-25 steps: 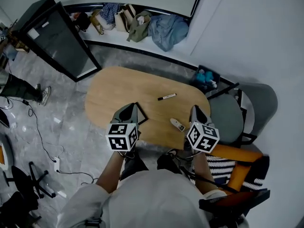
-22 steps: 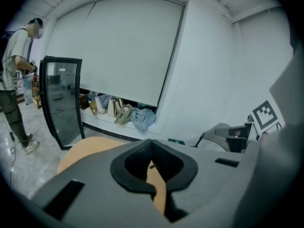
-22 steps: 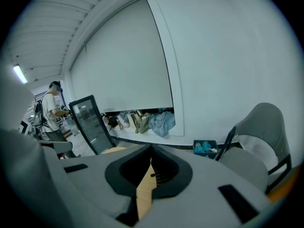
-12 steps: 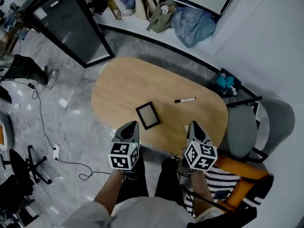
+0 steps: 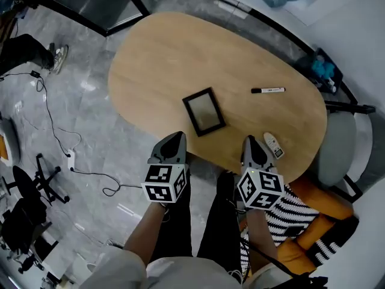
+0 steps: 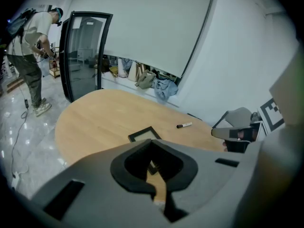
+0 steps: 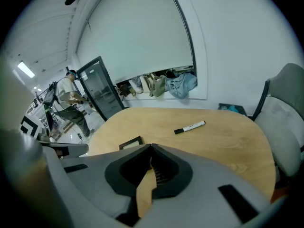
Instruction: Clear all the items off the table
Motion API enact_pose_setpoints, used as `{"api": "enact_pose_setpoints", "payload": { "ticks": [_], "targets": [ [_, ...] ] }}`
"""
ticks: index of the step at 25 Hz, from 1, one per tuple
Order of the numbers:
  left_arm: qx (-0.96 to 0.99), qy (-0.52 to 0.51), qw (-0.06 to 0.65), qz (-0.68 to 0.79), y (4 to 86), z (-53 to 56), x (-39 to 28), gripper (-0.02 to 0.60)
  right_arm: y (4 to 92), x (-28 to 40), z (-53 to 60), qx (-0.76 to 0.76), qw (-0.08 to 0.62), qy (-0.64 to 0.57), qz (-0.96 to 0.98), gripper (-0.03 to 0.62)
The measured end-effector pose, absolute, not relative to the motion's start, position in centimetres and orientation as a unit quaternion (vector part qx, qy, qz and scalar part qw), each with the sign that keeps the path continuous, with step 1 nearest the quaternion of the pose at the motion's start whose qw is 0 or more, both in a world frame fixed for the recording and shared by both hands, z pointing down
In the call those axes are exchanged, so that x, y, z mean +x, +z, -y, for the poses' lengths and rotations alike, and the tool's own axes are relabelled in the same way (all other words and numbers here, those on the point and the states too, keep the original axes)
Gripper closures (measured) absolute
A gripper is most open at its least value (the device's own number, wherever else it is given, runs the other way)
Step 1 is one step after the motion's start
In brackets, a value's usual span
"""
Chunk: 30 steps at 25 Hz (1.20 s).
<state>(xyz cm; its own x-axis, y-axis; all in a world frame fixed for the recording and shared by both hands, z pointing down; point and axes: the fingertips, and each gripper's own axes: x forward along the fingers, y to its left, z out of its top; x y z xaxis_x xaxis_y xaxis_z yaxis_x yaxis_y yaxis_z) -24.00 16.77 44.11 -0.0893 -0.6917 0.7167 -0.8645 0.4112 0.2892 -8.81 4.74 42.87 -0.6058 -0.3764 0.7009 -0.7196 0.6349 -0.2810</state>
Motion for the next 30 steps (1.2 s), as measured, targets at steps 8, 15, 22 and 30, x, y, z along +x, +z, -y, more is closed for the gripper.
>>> {"api": "enact_pose_setpoints", "payload": {
  "ticks": [8, 15, 22, 30],
  "targets": [
    [0.524, 0.097, 0.426, 0.731, 47.9, -17.5, -24.3, 0.580, 46.5, -12.0, -4.6, 0.273, 0.330, 0.267, 0.864, 0.569],
    [0.508, 0.086, 0.437, 0.738, 50.7, -18.2, -26.5, 0.580, 51.0, -16.3, -5.1, 0.201, 0.377, 0.267, 0.864, 0.511],
    [0.504, 0.093, 0.446, 0.734, 52.6, -19.6, -28.3, 0.580, 54.5, -18.5, -5.4, 0.160, 0.423, 0.247, 0.857, 0.454],
    [0.501, 0.099, 0.451, 0.732, 53.4, -19.9, -29.4, 0.580, 57.3, -20.4, -5.5, 0.115, 0.464, 0.225, 0.849, 0.454]
  ]
}}
